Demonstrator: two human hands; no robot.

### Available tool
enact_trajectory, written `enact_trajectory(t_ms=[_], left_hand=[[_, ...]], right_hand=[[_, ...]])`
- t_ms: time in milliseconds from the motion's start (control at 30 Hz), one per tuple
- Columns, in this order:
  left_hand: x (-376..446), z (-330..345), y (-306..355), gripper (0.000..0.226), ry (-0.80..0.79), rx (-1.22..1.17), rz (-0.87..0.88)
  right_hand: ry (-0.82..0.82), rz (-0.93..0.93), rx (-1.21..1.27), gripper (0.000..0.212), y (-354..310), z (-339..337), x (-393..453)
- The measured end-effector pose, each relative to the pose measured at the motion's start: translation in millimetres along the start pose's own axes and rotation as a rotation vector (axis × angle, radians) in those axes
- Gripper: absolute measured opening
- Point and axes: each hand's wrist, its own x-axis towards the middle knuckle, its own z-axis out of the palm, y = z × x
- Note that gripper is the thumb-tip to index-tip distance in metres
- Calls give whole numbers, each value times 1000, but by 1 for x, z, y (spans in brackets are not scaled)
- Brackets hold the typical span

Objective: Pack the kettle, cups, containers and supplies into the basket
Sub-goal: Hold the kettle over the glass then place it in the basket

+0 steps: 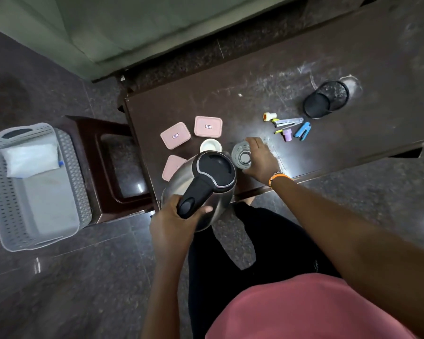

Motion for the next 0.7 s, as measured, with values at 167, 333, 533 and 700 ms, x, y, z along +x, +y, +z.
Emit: enact_trajectory(t_ms=[167,333,533,700], left_hand=[[-5,3,2,34,-27,25,0],[-10,7,2,29,-56,36,13],[-16,11,2,21,-109,-36,60],[-15,20,7,19,-157,-70,93]], right_hand=[[-17,4,35,86,3,10,12],[-33,-15,48,88,8,20,19],[-45,-41,129,86,16,25,15],[-18,43,250,88,27,24,5]])
